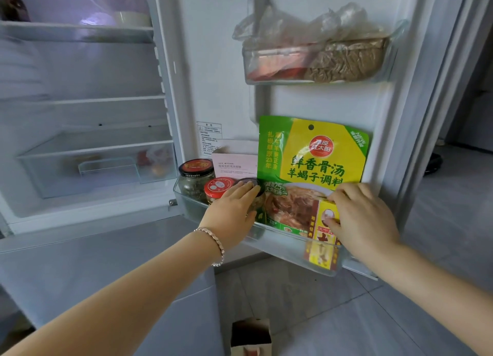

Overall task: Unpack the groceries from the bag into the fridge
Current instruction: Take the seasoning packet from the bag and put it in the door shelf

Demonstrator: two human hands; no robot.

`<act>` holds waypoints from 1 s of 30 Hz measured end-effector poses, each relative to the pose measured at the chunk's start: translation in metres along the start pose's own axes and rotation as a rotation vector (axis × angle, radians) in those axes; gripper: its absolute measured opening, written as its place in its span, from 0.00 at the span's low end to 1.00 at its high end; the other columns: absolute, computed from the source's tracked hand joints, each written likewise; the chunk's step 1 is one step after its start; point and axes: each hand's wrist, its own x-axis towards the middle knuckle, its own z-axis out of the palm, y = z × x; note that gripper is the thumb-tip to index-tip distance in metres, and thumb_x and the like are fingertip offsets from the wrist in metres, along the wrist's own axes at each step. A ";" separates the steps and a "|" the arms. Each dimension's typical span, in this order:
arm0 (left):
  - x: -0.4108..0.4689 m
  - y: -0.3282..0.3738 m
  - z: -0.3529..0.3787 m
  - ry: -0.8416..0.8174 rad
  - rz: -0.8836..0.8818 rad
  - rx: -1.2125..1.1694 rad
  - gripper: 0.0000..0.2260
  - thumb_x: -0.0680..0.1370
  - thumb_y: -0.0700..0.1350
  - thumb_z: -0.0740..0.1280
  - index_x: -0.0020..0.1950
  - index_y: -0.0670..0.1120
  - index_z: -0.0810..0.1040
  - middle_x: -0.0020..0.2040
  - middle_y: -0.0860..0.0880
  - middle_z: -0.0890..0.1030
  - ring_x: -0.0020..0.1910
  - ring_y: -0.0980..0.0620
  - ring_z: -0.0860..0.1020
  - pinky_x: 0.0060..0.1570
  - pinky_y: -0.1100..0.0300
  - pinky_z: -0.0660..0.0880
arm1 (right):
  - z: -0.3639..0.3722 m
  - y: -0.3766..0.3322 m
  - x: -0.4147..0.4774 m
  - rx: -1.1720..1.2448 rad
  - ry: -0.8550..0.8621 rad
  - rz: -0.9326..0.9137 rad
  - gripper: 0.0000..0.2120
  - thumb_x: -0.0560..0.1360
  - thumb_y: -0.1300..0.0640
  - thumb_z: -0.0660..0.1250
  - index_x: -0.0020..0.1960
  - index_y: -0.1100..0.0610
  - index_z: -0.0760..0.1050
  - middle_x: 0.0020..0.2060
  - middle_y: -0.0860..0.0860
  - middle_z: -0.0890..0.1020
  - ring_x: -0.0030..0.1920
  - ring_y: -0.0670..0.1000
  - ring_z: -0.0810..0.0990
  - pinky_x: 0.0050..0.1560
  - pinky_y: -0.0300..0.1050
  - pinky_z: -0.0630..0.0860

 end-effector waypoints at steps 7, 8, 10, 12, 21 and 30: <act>-0.016 -0.009 -0.003 0.070 0.033 -0.060 0.26 0.80 0.49 0.58 0.76 0.48 0.52 0.77 0.53 0.49 0.75 0.54 0.52 0.71 0.58 0.52 | -0.043 -0.041 0.014 0.243 -0.131 -0.147 0.19 0.77 0.51 0.63 0.67 0.49 0.68 0.61 0.47 0.71 0.63 0.49 0.67 0.61 0.44 0.70; -0.023 -0.016 -0.008 0.108 0.011 -0.074 0.25 0.80 0.49 0.58 0.76 0.48 0.55 0.77 0.52 0.53 0.74 0.53 0.57 0.70 0.57 0.55 | -0.049 -0.056 0.020 0.289 -0.192 -0.203 0.18 0.77 0.51 0.63 0.66 0.48 0.68 0.60 0.46 0.73 0.61 0.48 0.70 0.60 0.45 0.71; -0.034 -0.029 -0.018 0.117 -0.069 -0.117 0.22 0.79 0.48 0.59 0.72 0.47 0.62 0.71 0.50 0.64 0.67 0.49 0.68 0.65 0.56 0.64 | -0.052 -0.083 0.030 0.307 -0.325 -0.304 0.16 0.76 0.49 0.63 0.63 0.47 0.70 0.57 0.45 0.75 0.56 0.48 0.75 0.55 0.47 0.74; -0.052 -0.054 -0.027 0.023 -0.209 -0.150 0.16 0.79 0.48 0.59 0.66 0.49 0.68 0.61 0.50 0.74 0.57 0.48 0.75 0.56 0.55 0.72 | -0.042 -0.116 0.043 0.360 -0.422 -0.405 0.13 0.75 0.50 0.65 0.59 0.48 0.74 0.54 0.46 0.78 0.52 0.49 0.77 0.51 0.45 0.75; -0.177 -0.181 -0.026 -0.517 -0.844 0.079 0.14 0.79 0.45 0.57 0.59 0.41 0.76 0.61 0.44 0.77 0.61 0.44 0.74 0.58 0.57 0.71 | 0.037 -0.275 0.061 0.371 -0.758 -0.748 0.14 0.76 0.53 0.63 0.60 0.53 0.75 0.59 0.49 0.78 0.59 0.51 0.76 0.53 0.41 0.71; -0.337 -0.130 -0.044 -0.460 -1.511 0.106 0.14 0.79 0.45 0.56 0.57 0.41 0.76 0.58 0.43 0.78 0.56 0.43 0.77 0.50 0.55 0.73 | 0.029 -0.426 0.013 0.170 -0.792 -1.354 0.14 0.75 0.54 0.62 0.58 0.59 0.77 0.58 0.56 0.79 0.58 0.57 0.78 0.57 0.48 0.75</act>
